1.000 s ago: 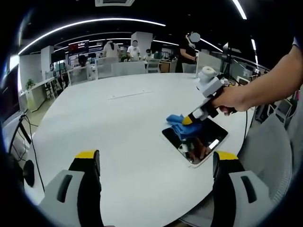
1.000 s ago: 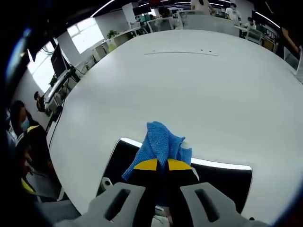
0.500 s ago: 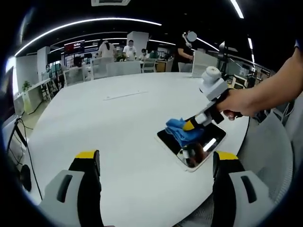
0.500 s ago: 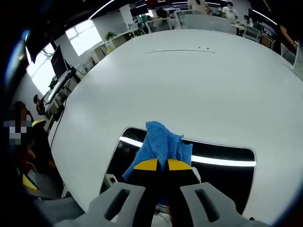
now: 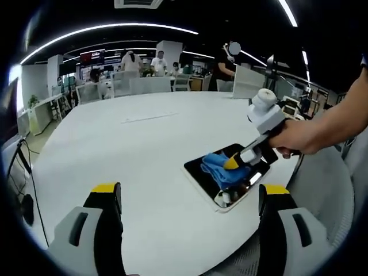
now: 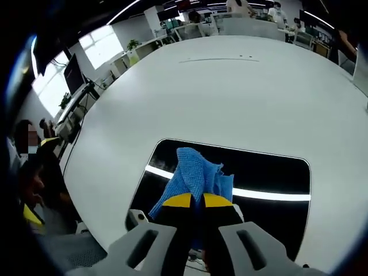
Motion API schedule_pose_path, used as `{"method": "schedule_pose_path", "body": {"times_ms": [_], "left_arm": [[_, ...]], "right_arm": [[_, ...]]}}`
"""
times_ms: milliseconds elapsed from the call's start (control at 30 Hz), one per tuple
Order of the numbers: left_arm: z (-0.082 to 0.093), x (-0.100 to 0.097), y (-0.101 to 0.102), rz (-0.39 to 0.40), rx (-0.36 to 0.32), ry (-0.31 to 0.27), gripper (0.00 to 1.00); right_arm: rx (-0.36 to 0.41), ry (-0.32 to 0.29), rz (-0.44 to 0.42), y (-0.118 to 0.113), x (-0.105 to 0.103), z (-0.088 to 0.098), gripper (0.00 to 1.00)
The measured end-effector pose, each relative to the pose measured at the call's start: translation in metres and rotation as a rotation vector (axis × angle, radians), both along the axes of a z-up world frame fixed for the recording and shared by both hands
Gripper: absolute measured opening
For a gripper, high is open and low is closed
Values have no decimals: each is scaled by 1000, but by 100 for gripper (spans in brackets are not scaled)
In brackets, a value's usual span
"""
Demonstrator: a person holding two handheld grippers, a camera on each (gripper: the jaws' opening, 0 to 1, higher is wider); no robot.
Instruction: Wipe the mirror surface with the cleaning cloth until all visible marks leave the cleaned area.
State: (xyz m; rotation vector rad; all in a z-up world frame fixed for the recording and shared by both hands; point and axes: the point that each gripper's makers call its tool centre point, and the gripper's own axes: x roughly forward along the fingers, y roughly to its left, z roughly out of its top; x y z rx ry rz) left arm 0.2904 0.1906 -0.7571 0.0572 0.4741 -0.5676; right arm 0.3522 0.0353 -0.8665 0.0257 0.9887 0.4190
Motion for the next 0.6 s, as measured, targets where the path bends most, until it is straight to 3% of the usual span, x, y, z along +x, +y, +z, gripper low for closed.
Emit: {"method": "schedule_pose_path", "body": {"times_ms": [233, 600], "left_arm": [[-1, -9, -2, -9, 15, -6, 99], [2, -2, -11, 20, 24, -12, 99]], "right_arm": [[15, 3, -9, 0, -8, 0, 0], [33, 37, 9, 0, -25, 1, 0]]}}
